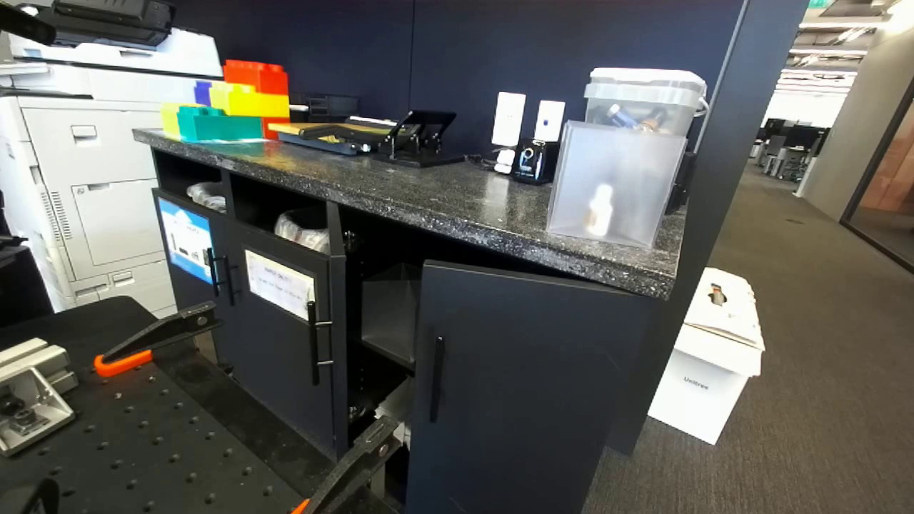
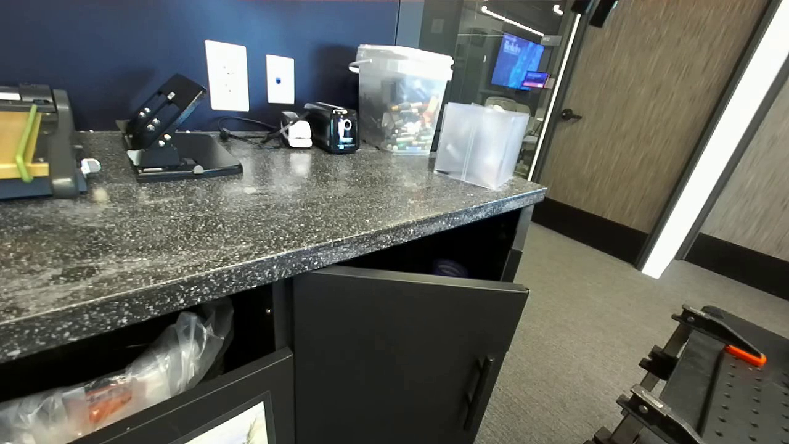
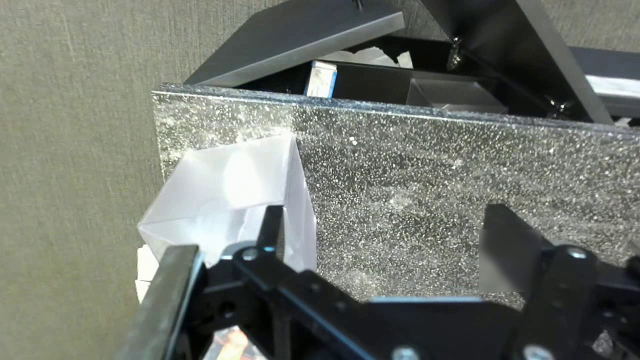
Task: Move the storage box to the left
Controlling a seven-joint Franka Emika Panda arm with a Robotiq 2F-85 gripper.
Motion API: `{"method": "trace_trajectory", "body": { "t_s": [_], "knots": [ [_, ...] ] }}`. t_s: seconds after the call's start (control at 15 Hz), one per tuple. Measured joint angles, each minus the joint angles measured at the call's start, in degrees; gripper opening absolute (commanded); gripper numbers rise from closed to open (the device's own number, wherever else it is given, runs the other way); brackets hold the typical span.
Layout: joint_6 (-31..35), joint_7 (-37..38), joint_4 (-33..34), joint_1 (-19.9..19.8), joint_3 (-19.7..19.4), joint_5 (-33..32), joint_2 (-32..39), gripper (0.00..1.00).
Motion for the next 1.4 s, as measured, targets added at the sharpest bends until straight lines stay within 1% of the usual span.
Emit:
{"method": "trace_trajectory", "body": {
  "t_s": [0.27, 0.67, 1.0, 1.4],
  "knots": [
    [-2.4, 5.7, 12.1, -0.3, 0.4, 0.2, 12.4, 1.0],
    [-7.0, 11.1, 29.6, -0.8, 0.4, 0.1, 28.4, 1.0],
    [-11.8, 14.2, 43.3, -1.2, 0.4, 0.0, 39.1, 1.0],
    [-17.3, 16.4, 58.9, -1.2, 0.4, -0.2, 49.7, 1.0]
  ]
}}
